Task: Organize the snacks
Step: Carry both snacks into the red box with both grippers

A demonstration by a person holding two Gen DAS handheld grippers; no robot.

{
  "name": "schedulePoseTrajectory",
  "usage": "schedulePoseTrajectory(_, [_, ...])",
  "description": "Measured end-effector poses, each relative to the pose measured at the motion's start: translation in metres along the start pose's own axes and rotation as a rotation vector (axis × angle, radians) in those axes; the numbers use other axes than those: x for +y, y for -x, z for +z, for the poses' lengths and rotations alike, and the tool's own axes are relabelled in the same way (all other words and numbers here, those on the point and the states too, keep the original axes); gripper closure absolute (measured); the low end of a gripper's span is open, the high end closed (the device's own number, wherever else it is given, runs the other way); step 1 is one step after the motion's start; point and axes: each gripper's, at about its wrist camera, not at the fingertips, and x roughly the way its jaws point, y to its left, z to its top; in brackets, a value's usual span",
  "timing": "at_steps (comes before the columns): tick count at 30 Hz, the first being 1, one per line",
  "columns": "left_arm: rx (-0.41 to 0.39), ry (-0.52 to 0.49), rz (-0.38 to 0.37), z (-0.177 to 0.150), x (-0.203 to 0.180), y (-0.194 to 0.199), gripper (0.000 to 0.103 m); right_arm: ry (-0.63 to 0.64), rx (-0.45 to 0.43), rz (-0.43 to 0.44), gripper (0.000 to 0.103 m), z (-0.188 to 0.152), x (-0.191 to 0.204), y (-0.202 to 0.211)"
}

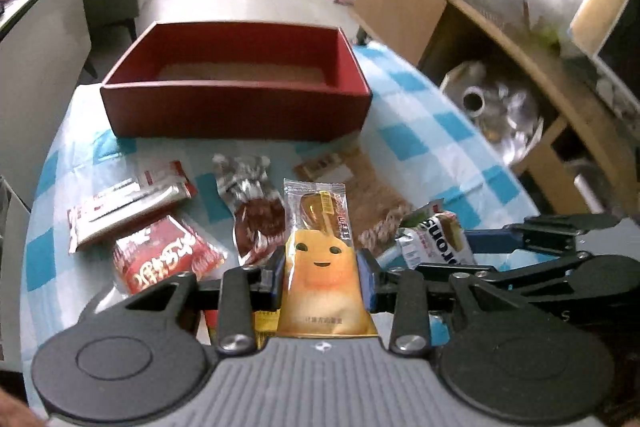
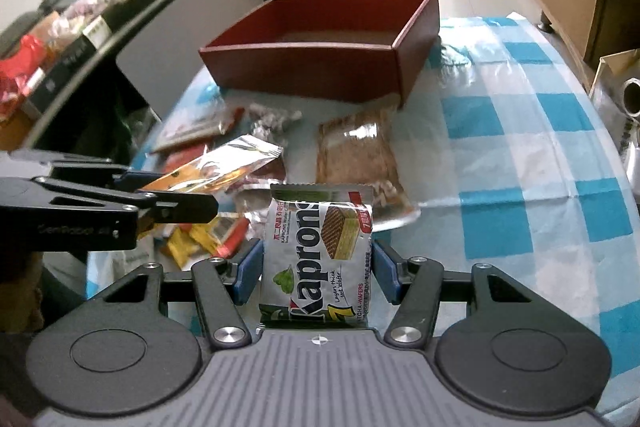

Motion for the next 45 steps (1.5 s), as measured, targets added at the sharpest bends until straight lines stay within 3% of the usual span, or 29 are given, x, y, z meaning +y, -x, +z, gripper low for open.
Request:
schedulePoseTrajectory(12, [-0.132, 0.087, 0.045, 0.059, 0.023, -0.002, 0.073, -0.012, -0.144, 0.031, 0.037, 0.076, -0.002, -0.005])
schedulePoseTrajectory(21, [-0.187, 0.113, 0.114, 0.122, 0.052, -0.042, 0.073, -0.019, -0.181, 0.025, 0.037, 0.138, -0.011, -0.043])
schedulePoseTrajectory(28, [-0.182, 0.138, 0.179, 0.15, 0.081, -0.09, 0.073, -0.026, -0.151, 0.004, 0.037, 0.173, -0.02, -0.088])
schedulePoseTrajectory(35, [-0.088, 0.137, 0.256, 0.149, 0.105, -0.139, 0.073, -0.02, -0.08, -0.025, 0.037, 0.181, -0.026, -0.135])
schedulePoseTrajectory(45, [-0.071, 0.068, 0.348, 0.146, 0.109, -0.156, 0.074, 0.074, -0.058, -0.09, 0.037, 0.181, -0.017, -0.157])
